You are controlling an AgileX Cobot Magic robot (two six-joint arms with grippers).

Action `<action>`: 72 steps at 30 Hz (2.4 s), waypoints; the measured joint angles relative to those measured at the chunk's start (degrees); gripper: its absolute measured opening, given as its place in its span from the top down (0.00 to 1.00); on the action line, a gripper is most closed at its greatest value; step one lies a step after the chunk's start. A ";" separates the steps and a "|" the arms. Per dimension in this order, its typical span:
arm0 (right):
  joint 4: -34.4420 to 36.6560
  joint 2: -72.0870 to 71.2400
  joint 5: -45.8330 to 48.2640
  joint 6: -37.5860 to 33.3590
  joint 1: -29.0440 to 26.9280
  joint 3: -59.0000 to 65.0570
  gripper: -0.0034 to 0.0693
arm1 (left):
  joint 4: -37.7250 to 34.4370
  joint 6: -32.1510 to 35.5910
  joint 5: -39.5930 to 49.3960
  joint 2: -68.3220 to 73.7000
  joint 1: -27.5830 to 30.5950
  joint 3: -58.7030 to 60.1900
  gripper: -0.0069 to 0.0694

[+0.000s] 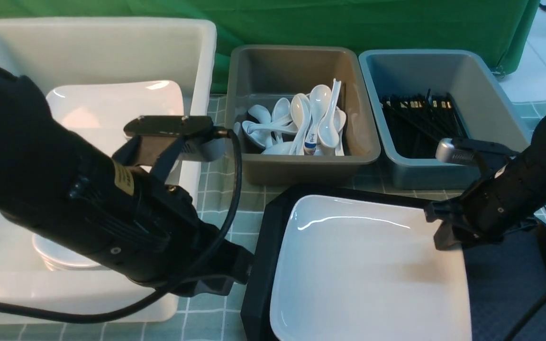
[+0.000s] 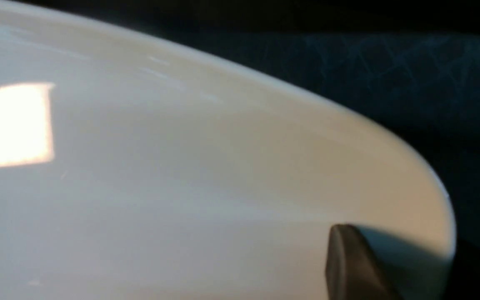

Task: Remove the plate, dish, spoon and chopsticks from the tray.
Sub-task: Use the left arm to grab a plate from the dinner plate, then use the left arm to put the plate into the large storage box on the left

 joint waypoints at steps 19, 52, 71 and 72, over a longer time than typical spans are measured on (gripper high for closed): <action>-10.97 -4.52 13.76 3.83 -11.20 0.00 0.05 | -1.99 -1.30 -11.89 18.15 -5.59 -4.42 0.78; -11.53 -32.98 15.18 3.61 -11.20 0.00 0.31 | -16.72 2.00 -22.76 44.69 -8.30 -14.97 0.76; -11.53 -33.05 14.76 3.62 -11.20 0.00 0.31 | -12.27 6.53 -14.95 30.72 -3.56 -14.88 0.88; -11.53 -33.05 14.70 3.62 -11.20 0.00 0.31 | -12.27 6.63 -14.55 29.81 -2.96 -14.88 0.88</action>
